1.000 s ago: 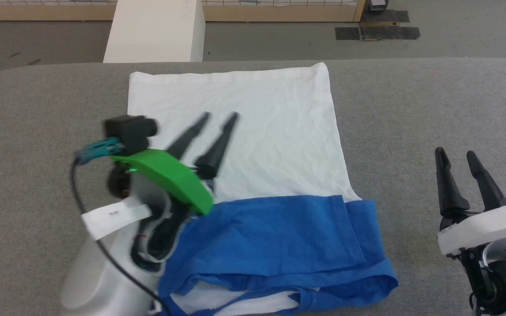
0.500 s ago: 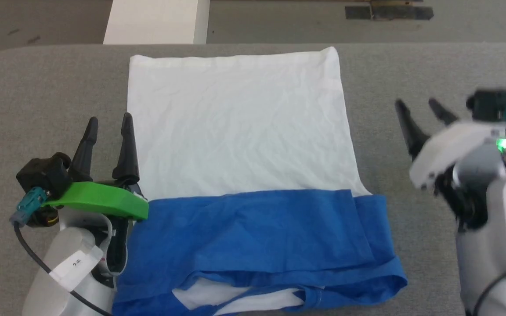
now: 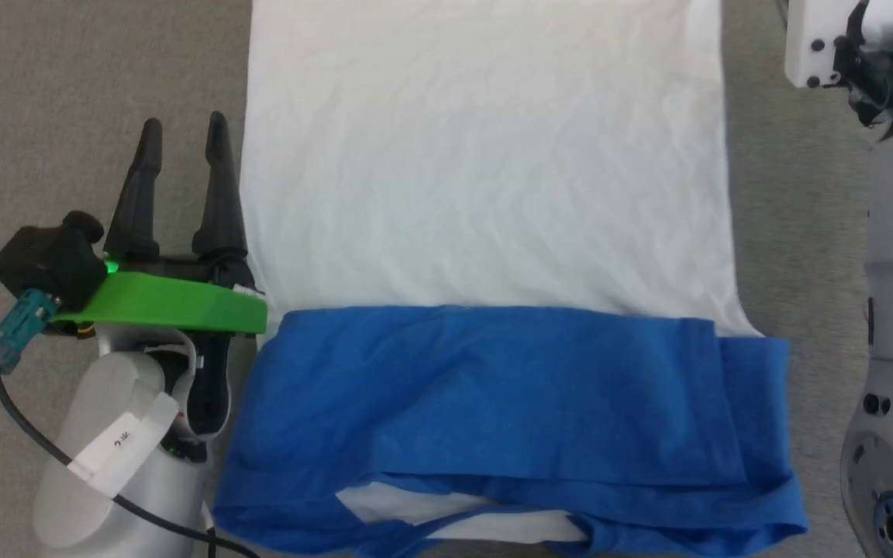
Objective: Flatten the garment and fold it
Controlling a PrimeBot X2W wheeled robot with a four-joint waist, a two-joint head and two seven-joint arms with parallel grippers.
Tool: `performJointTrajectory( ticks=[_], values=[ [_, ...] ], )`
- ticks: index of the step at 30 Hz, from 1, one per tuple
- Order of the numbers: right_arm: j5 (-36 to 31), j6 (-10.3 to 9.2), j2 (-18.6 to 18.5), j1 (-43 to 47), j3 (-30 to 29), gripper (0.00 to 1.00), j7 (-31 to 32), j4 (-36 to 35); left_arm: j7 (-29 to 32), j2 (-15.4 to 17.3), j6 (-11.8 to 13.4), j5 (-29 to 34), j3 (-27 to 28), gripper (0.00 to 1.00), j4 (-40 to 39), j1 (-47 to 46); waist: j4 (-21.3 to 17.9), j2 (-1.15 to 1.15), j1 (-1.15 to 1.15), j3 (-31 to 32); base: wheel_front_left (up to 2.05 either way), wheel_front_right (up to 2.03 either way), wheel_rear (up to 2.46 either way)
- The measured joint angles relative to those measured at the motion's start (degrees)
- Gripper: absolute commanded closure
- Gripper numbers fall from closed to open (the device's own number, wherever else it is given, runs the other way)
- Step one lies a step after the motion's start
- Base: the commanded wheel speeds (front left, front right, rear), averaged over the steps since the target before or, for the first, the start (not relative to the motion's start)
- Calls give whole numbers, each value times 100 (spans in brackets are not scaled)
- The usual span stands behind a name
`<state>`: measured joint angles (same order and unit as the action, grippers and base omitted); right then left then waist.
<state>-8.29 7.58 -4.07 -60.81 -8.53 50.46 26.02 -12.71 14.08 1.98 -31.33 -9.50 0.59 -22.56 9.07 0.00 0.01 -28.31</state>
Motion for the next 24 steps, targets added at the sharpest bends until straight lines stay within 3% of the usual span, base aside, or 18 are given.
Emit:
performJointTrajectory(
  ticks=[8,15,16,17,18,24],
  values=[
    [-566,0,57,-675,34,0,839,293,-7,-8,-26,-22,-11,0,-127,-101,452,0,0,-668,0,0,0],
    [-575,-2,52,-982,365,0,1229,398,1,11,-53,-86,-31,0,-137,-198,655,0,0,-1122,0,0,0],
    [-553,-2,42,-1022,383,4,1282,389,5,22,-81,-86,-45,0,-136,-241,666,0,-1,-1160,0,0,0],
    [-521,-2,34,-1077,398,73,1338,361,29,36,-100,-86,-59,0,-138,-301,674,0,-1,-1201,0,0,0],
    [-475,-2,32,-1110,435,100,1363,336,64,63,-120,-86,-67,0,-141,-372,672,0,-1,-1237,0,0,0],
    [-155,-1,113,-1141,711,100,1357,253,631,501,-256,-87,-16,0,-170,-1212,471,0,0,-1290,0,0,0]
  ],
)
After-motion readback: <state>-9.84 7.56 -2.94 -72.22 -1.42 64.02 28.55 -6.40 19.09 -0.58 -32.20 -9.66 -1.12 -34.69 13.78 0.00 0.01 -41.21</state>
